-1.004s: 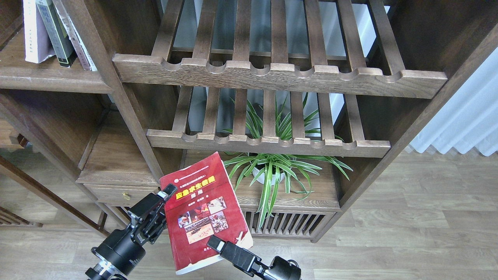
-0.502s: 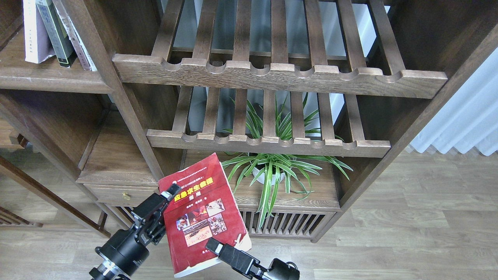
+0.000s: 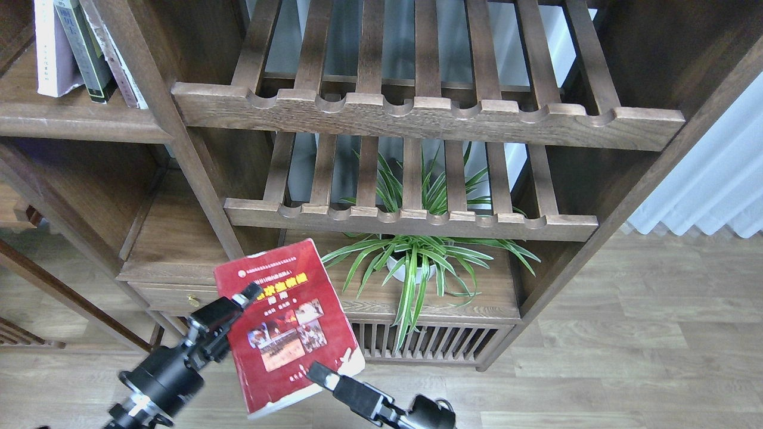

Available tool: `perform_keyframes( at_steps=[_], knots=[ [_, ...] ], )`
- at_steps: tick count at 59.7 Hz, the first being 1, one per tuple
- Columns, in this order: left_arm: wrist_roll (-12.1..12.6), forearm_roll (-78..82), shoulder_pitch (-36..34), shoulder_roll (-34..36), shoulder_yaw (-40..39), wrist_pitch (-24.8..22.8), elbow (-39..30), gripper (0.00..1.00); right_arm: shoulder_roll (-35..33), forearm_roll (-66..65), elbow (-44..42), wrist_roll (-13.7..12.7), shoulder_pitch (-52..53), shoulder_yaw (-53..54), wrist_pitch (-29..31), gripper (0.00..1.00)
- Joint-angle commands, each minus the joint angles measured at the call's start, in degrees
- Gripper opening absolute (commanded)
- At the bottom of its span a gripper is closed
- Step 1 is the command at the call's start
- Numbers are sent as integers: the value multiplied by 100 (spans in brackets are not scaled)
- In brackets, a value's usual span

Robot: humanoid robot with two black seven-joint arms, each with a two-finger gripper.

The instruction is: Organize books on shelf

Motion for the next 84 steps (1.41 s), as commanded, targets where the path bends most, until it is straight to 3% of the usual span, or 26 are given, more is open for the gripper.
perform_keyframes(
  at_steps=[1,7,32,37,46,58,84],
  knots=[
    [-7,16,80,619,-739,-6,-399,7,-26,-187,4,-1,86,35,-2,85],
    [11,25,256,1287,-1846,-6,-706,7,-53,-195,4,-1,86,53,-2,90],
    [265,43,327,2114,-4747,-6,-654,7,-35,-213,-23,8,24,176,-2,91],
    [467,52,327,2228,-5169,-6,-601,7,-27,-213,-31,8,15,185,-2,91],
    [1074,411,318,2281,-5916,-6,-171,7,0,-213,-31,8,6,185,-2,91],
    [1180,1771,64,2237,-6777,-6,443,7,18,-213,-31,8,6,185,-2,91],
    [1276,4077,-2503,1754,-5829,-6,1394,7,88,-257,-31,8,-11,185,-2,91]
  ],
)
